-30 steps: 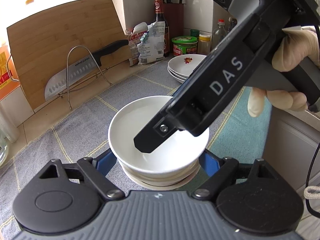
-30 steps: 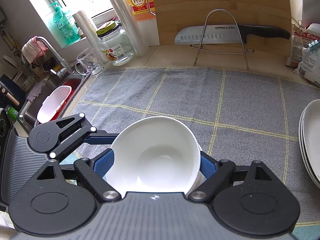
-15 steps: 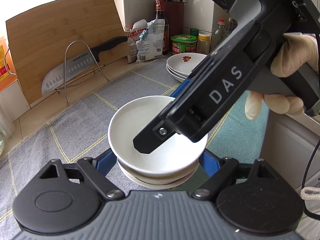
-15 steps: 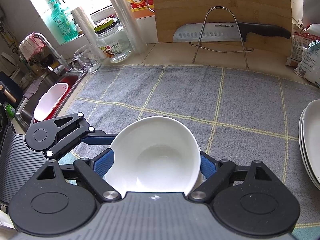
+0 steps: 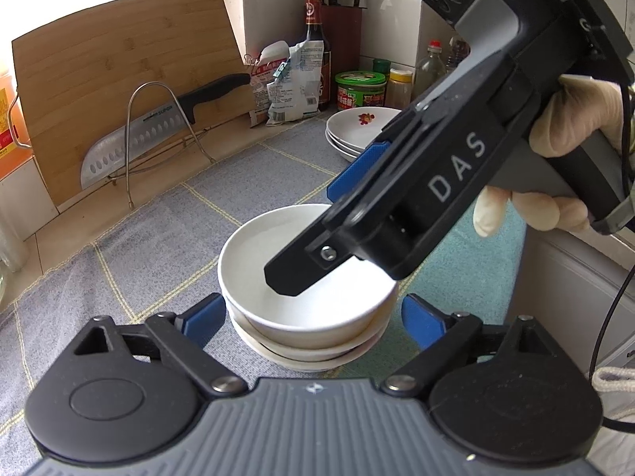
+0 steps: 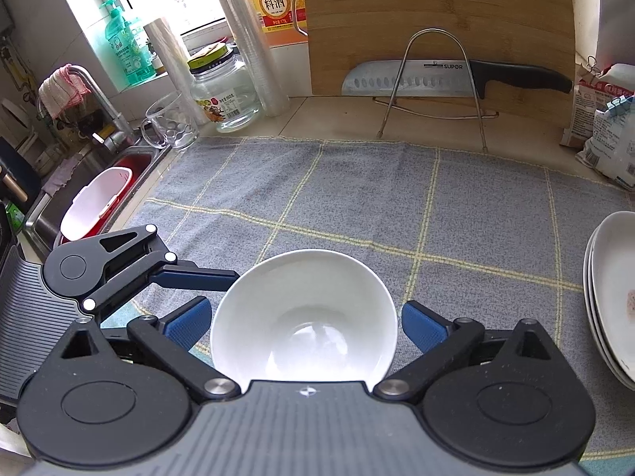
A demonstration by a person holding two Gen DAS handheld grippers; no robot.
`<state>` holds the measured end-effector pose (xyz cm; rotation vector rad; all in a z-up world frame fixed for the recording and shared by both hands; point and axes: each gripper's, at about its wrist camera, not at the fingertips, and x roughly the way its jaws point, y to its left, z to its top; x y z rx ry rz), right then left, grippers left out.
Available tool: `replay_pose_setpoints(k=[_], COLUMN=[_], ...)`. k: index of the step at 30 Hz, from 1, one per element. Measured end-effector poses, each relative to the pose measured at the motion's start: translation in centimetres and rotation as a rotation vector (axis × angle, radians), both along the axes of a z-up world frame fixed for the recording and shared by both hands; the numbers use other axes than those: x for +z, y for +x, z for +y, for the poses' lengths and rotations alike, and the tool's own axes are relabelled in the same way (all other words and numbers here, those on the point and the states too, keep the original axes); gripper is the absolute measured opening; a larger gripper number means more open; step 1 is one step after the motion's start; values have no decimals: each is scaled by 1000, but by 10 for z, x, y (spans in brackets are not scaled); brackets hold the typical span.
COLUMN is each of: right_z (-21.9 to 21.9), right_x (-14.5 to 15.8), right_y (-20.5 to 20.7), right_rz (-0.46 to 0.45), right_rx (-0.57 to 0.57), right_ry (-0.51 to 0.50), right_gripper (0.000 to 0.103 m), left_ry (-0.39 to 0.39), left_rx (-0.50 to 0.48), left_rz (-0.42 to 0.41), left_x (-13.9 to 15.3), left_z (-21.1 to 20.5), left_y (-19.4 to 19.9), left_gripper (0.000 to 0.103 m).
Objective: Organize plates and bowls
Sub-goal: 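Open the right tool to release the bowl on the stack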
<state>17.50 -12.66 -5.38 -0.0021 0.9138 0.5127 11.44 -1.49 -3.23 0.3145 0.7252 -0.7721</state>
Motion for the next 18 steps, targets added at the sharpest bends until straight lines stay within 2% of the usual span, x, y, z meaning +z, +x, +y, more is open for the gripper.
replay_pose_setpoints(k=[11, 18], right_z=[12, 12], right_x=[-11, -25], right_y=[-20, -30], right_rz=[-65, -74], right_rx=[-8, -60], right_ry=[-87, -71], right_gripper=[103, 103], left_ry=[-2, 3], left_rx=[-16, -11], left_rz=[9, 16], left_x=[5, -1], left_z=[11, 17], left_y=[-14, -18], left_gripper=[95, 95])
